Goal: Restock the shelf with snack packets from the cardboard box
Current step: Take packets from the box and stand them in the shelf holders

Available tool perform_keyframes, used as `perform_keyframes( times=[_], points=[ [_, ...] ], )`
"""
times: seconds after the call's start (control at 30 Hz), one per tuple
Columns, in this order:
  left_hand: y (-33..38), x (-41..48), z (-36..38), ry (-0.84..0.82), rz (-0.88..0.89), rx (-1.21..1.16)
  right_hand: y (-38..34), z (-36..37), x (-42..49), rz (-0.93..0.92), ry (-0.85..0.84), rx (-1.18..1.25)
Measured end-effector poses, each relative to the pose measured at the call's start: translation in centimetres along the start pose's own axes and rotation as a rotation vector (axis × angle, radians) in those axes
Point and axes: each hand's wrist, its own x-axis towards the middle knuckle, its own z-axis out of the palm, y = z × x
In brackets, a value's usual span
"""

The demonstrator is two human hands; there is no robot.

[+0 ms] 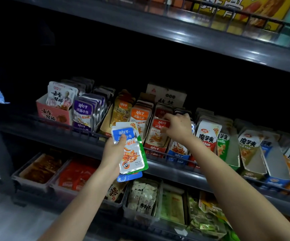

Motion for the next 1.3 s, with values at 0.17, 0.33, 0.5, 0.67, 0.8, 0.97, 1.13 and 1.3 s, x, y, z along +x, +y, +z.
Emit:
perform_keyframes(
  times=[0.17,0.33,0.5,0.67,0.8,0.97,1.13,1.3],
  points=[
    [-0.2,0.0,0.3,-0.009,0.000,0.005,0.4,0.0,0.6,-0.010,0.022,-0.073],
    [-0.2,0.2,0.4,-0.009,-0.011,-0.002,0.9,0.2,1.1,0.013,0.048,-0.103],
    [-0.3,0.7,0.4,-0.013,-0.010,-0.005,1.0,0.2,1.7,0.059,0.096,-0.072],
    [-0.2,0.9,0.4,-0.017,0.010,-0.016,1.3,0.6,2.9,0.093,0.080,0.032],
    [0.0,1.0,0.5,-0.019,0.024,-0.041,1.3,0.9,3.7,0.100,0.055,0.039],
    [0.1,1.1,0.5,-0.023,0.037,-0.072,1.3,1.9,4.6,0.113,0.063,-0.008],
    [0.1,1.0,0.5,-0.036,0.045,-0.073,1.0,2.0,4.2,0.105,0.128,-0.160],
    [0.0,0.6,0.6,-0.042,0.041,-0.073,-0.3,0.5,2.1,0.101,0.235,-0.124]
  ],
)
